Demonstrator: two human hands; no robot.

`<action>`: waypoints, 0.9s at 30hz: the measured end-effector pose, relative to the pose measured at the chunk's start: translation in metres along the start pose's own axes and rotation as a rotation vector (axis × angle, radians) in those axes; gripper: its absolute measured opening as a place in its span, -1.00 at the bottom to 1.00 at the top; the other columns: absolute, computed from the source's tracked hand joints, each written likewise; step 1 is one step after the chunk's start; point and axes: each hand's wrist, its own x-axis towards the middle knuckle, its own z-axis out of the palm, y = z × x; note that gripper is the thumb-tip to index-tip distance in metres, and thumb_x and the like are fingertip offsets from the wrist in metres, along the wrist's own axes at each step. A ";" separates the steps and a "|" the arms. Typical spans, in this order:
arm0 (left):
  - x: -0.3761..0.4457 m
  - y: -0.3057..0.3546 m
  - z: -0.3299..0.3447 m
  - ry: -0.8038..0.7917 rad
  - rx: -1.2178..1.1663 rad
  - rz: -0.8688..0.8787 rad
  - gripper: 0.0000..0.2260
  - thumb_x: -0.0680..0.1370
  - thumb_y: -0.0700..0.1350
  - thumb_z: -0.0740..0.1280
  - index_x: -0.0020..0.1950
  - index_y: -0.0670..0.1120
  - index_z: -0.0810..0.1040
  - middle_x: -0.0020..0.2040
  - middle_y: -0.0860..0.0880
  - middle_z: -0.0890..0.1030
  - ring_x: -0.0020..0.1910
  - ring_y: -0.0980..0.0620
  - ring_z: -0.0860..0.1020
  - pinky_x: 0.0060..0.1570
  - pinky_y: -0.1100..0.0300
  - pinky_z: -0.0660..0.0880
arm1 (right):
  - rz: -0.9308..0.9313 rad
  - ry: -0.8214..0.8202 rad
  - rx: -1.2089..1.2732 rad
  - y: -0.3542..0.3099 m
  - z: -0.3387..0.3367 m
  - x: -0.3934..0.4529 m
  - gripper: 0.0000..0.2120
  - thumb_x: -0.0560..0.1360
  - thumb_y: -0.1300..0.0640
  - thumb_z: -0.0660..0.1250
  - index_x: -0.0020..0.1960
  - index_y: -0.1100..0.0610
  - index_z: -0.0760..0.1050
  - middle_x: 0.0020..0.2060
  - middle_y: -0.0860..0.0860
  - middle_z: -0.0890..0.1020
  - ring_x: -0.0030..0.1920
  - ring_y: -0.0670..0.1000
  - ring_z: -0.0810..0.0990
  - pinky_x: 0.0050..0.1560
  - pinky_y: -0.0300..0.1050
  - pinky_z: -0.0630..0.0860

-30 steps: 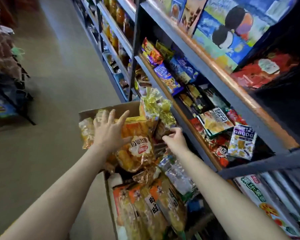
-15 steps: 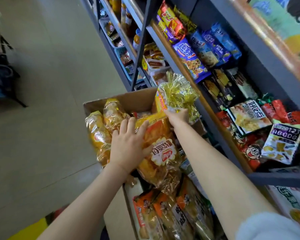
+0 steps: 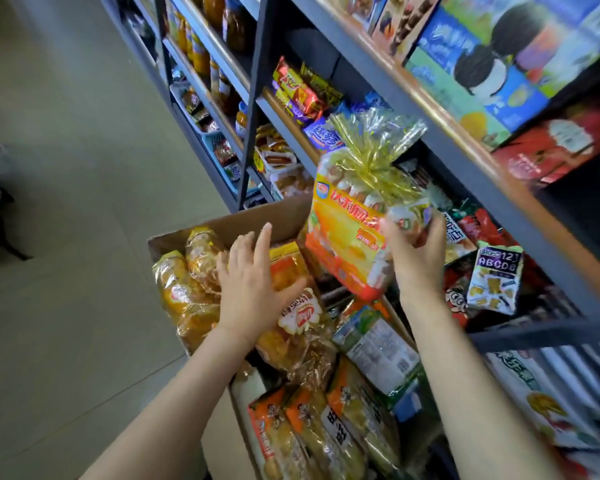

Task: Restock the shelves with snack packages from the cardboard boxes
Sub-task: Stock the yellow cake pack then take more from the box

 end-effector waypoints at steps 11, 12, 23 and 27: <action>-0.056 0.122 -0.012 -0.638 -1.180 -0.197 -0.54 0.50 -0.07 0.50 0.35 -0.14 0.51 0.18 -0.19 0.68 0.06 -0.18 0.69 0.00 -0.01 0.65 | 0.513 -0.107 0.506 0.015 -0.142 -0.091 -0.31 0.36 -0.40 0.33 0.33 -0.01 0.54 0.15 0.10 0.69 0.13 0.14 0.69 0.18 0.23 0.57; -0.070 0.130 -0.003 -0.638 -1.212 -0.218 -0.55 0.50 -0.05 0.47 0.35 -0.15 0.52 0.19 -0.22 0.67 0.07 -0.20 0.69 0.01 -0.04 0.65 | 0.520 -0.119 0.546 0.018 -0.157 -0.102 -0.39 0.40 -0.34 0.29 0.31 0.01 0.55 0.13 0.10 0.70 0.09 0.12 0.70 0.10 0.15 0.62; -0.292 0.291 0.121 -0.682 -0.841 -0.065 -0.62 0.42 0.13 0.54 0.14 0.03 0.57 0.05 -0.16 0.69 0.06 -0.16 0.67 0.10 -0.13 0.62 | 0.421 0.225 0.676 0.113 -0.390 -0.331 -0.61 0.42 0.16 0.45 0.24 0.12 0.56 0.07 0.14 0.71 -0.01 0.10 0.72 -0.08 0.02 0.66; -0.417 0.371 0.174 -0.727 -0.737 0.205 -0.53 0.27 0.24 0.52 0.16 0.25 0.57 0.22 -0.10 0.63 0.21 -0.10 0.61 0.29 -0.18 0.49 | 0.293 0.561 0.370 0.129 -0.504 -0.425 -0.63 0.34 0.12 0.56 0.12 0.05 0.57 -0.02 -0.02 0.73 0.00 -0.02 0.69 0.06 -0.11 0.60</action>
